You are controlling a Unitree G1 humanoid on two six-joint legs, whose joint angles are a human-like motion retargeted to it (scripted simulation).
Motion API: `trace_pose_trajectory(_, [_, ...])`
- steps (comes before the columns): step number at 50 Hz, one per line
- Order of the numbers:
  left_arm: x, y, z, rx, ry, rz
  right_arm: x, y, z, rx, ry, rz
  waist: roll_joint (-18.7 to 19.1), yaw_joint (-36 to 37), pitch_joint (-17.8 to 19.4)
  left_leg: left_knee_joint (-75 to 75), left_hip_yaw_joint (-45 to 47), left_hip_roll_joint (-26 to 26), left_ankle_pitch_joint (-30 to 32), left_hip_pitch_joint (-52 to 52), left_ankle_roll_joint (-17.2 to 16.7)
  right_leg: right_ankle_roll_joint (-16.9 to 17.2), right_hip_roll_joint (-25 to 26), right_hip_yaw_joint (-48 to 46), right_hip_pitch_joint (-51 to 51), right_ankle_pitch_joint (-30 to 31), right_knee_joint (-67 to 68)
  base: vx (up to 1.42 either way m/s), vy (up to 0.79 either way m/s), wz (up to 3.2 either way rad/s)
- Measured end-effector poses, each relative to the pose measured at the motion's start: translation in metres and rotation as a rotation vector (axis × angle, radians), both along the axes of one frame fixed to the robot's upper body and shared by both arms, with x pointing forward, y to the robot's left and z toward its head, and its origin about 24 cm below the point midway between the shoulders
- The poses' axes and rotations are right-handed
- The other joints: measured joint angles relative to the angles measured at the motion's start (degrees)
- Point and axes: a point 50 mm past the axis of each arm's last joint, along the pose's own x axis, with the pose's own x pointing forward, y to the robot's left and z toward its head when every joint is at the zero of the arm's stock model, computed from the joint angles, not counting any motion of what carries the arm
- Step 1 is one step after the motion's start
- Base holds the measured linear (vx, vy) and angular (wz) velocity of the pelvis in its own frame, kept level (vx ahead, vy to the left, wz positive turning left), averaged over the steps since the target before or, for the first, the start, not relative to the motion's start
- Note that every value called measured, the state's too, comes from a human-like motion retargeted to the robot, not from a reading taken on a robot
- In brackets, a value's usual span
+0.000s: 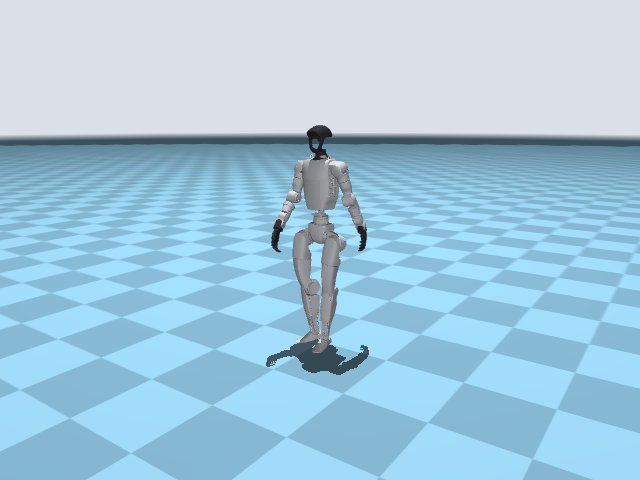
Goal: In place motions
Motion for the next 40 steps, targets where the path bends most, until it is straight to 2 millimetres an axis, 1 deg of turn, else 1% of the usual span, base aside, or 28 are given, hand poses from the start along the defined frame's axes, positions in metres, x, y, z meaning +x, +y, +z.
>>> trace_pose_trajectory(2, [0.031, 0.0, -0.013, -0.009, -0.071, -0.054, -0.023, -0.007, -0.015, -0.051, 0.082, 0.02, -0.25, -0.28, -0.21, -0.14, 0.54, 0.15, -0.03, 0.09, 0.06, -0.05, 0.13, 0.17, -0.11, 0.22, -0.07, 0.01, -0.04, -0.25])
trace_pose_trajectory(5, [0.09, 0.004, -0.029, -0.009, -0.217, -0.162, -0.072, -0.023, -0.037, -0.125, 0.265, 0.038, -0.53, -0.83, -0.65, -0.36, 1.29, 0.41, -0.03, 0.04, 0.16, -0.02, 0.31, 0.45, -0.4, 0.55, -0.15, 0.0, -0.03, -0.88])
trace_pose_trajectory(6, [0.114, 0.007, -0.033, -0.011, -0.275, -0.198, -0.092, -0.029, -0.044, -0.15, 0.341, 0.039, -0.55, 5.44, -0.14, -1.1, 8.21, 0.38, 0.34, -0.21, 1.99, -0.55, 1.94, 6.9, -0.95, 1.38, 0.24, 0.0, -0.04, -2.73])
trace_pose_trajectory(7, [0.138, 0.01, -0.036, -0.015, -0.334, -0.24, -0.112, -0.036, -0.049, -0.173, 0.421, 0.031, -0.64, 7.3, -0.05, -1.39, 10.42, 0.43, 0.39, -0.25, 2.46, -0.68, 2.4, 8.91, -1.24, 1.7, 0.36, -0.01, -0.04, -0.59])
trace_pose_trajectory(8, [0.162, 0.012, -0.038, -0.022, -0.394, -0.296, -0.134, -0.045, -0.053, -0.195, 0.507, 0.005, -0.85, 0.34, -0.81, -0.78, 3.22, 0.68, -0.21, 0.13, 0.23, -0.05, 0.5, 2.04, -1.03, 1.0, -0.07, -0.03, -0.02, 2.11])
trace_pose_trajectory(9, [0.186, 0.014, -0.038, -0.026, -0.46, -0.336, -0.158, -0.053, -0.056, -0.218, 0.597, -0.015, -0.98, -2.41, -1.19, -0.57, 0.78, 0.84, -0.38, 0.16, -0.63, 0.19, -0.22, -0.27, -1.06, 0.76, -0.2, -0.03, -0.01, 2.76])
trace_pose_trajectory(10, [0.21, 0.016, -0.037, -0.03, -0.531, -0.37, -0.182, -0.06, -0.057, -0.241, 0.689, -0.03, -1.08, -3.05, -1.39, -0.56, 0.73, 0.95, -0.35, 0.02, -0.82, 0.23, -0.36, -0.29, -1.21, 0.77, -0.18, -0.01, -0.02, 0.29])
trace_pose_trajectory(11, [0.231, 0.017, -0.035, -0.032, -0.588, -0.396, -0.2, -0.067, -0.056, -0.259, 0.77, -0.048, -0.86, -1.96, -1.19, -0.82, 2.14, 0.84, -0.26, -0.02, -0.11, 0.03, 0.3, 1.02, -1.39, 0.92, -0.12, 0.0, -0.03, -0.65])
trace_pose_trajectory(12, [0.252, 0.018, -0.032, -0.031, -0.649, -0.424, -0.221, -0.074, -0.053, -0.277, 0.855, -0.067, -0.75, -1.49, -1.11, -0.97, 2.93, 0.82, -0.25, -0.03, 0.22, -0.07, 0.64, 1.77, -1.54, 1.01, -0.09, 0.0, -0.03, -0.54])
trace_pose_trajectory(13, [0.276, 0.017, -0.028, -0.024, -0.719, -0.454, -0.245, -0.081, -0.049, -0.296, 0.952, -0.088, -0.86, -2.27, -1.23, -0.88, 2.5, 0.97, -0.39, 0.0, -0.17, 0.0, 0.36, 1.41, -1.62, 1.0, -0.13, 0.0, 0.0, 0.0])
trace_pose_trajectory(15, [0.315, 0.016, -0.017, -0.004, -0.84, -0.495, -0.283, -0.093, -0.04, -0.328, 1.096, -0.115, -0.71, -2.53, -1.16, -0.9, 3.01, 1.01, -0.49, -0.1, -0.04, -0.07, 0.55, 1.91, -1.86, 1.03, -0.11, 0.0, -0.01, -0.11])
trace_pose_trajectory(17, [0.345, 0.015, -0.005, 0.017, -0.94, -0.522, -0.311, -0.101, -0.031, -0.354, 1.191, -0.129, -0.58, -2.95, -1.13, -0.87, 3.34, 1.11, -0.67, -0.08, -0.18, -0.1, 0.55, 2.26, -2.05, 1.06, -0.1, 0.0, -0.01, -0.21])
trace_pose_trajectory(18, [0.357, 0.015, 0.0, 0.028, -0.983, -0.531, -0.323, -0.105, -0.027, -0.368, 1.222, -0.134, -0.5, -3.07, -1.09, -0.85, 3.61, 1.15, -0.75, -0.07, -0.19, -0.11, 0.59, 2.54, -2.12, 1.07, -0.08, 0.0, -0.02, -0.22])
trace_pose_trajectory(20, [0.375, 0.014, 0.009, 0.047, -1.054, -0.545, -0.341, -0.11, -0.021, -0.395, 1.263, -0.146, -0.32, -3.43, -0.98, -0.84, 4.05, 1.22, -0.91, 0.03, -0.23, -0.17, 0.69, 2.98, -2.21, 1.08, -0.07, 0.0, -0.02, -0.21])
trace_pose_trajectory(22, [0.384, 0.014, 0.014, 0.056, -1.098, -0.551, -0.351, -0.113, -0.016, -0.419, 1.281, -0.166, -0.11, -3.86, -0.85, -0.84, 4.37, 1.29, -1.04, 0.16, -0.27, -0.21, 0.78, 3.32, -2.23, 1.07, -0.05, 0.0, 0.0, 0.0])
trace_pose_trajectory(24, [0.384, 0.013, 0.014, 0.051, -1.114, -0.551, -0.357, -0.114, -0.014, -0.43, 1.291, -0.194, 0.14, -4.21, -0.79, -0.89, 4.64, 1.34, -1.14, 0.33, -0.31, -0.27, 0.89, 3.59, -2.21, 1.06, -0.06, 0.0, 0.0, 0.0])
trace_pose_trajectory(26, [0.376, 0.011, 0.01, 0.032, -1.098, -0.546, -0.358, -0.112, -0.014, -0.425, 1.29, -0.226, 0.44, -4.37, -0.79, -0.95, 4.84, 1.37, -1.23, 0.51, -0.33, -0.31, 0.99, 3.8, -2.16, 1.04, -0.07, 0.0, 0.0, 0.0])
trace_pose_trajectory(28, [0.36, 0.009, 0.001, 0.003, -1.048, -0.539, -0.353, -0.108, -0.018, -0.407, 1.273, -0.252, 0.77, -4.31, -0.83, -0.98, 4.99, 1.4, -1.3, 0.66, -0.34, -0.35, 1.08, 3.95, -2.08, 1.01, -0.1, 0.0, 0.0, 0.0])
trace_pose_trajectory(30, [0.336, 0.006, -0.01, -0.03, -0.965, -0.53, -0.341, -0.102, -0.024, -0.379, 1.234, -0.262, 1.08, -4.16, -0.88, -1.01, 5.01, 1.38, -1.35, 0.84, -0.34, -0.4, 1.15, 3.97, -1.95, 0.95, -0.13, 0.0, 0.0, 0.0])
trace_pose_trajectory(32, [0.304, 0.005, -0.022, -0.052, -0.849, -0.516, -0.321, -0.095, -0.032, -0.356, 1.165, -0.244, 1.37, -3.96, -0.93, -1.04, 4.95, 1.34, -1.4, 1.03, -0.35, -0.43, 1.17, 3.9, -1.81, 0.85, -0.11, 0.0, 0.0, 0.0])
trace_pose_trajectory(34, [0.266, 0.004, -0.031, -0.049, -0.71, -0.486, -0.295, -0.088, -0.041, -0.362, 1.065, -0.197, 1.57, -3.83, -0.88, -1.06, 4.91, 1.27, -1.45, 1.27, -0.37, -0.48, 1.18, 3.86, -1.63, 0.79, -0.12, 0.0, 0.0, 0.0])
trace_pose_trajectory(37, [0.203, -0.001, -0.038, -0.041, -0.492, -0.384, -0.246, -0.079, -0.053, -0.395, 0.873, -0.085, 1.75, -3.78, -0.85, -1.04, 4.96, 1.2, -1.53, 1.57, -0.43, -0.55, 1.21, 3.91, -1.43, 0.75, -0.13, 0.0, 0.0, 0.0])
trace_pose_trajectory(40, [0.142, -0.007, -0.037, -0.049, -0.318, -0.231, -0.188, -0.067, -0.057, -0.415, 0.664, 0.043, 1.89, -4.21, -0.88, -1.05, 4.87, 1.17, -1.56, 1.65, -0.52, -0.51, 1.14, 3.84, -1.51, 0.66, -0.01, 0.0, 0.0, 0.0])
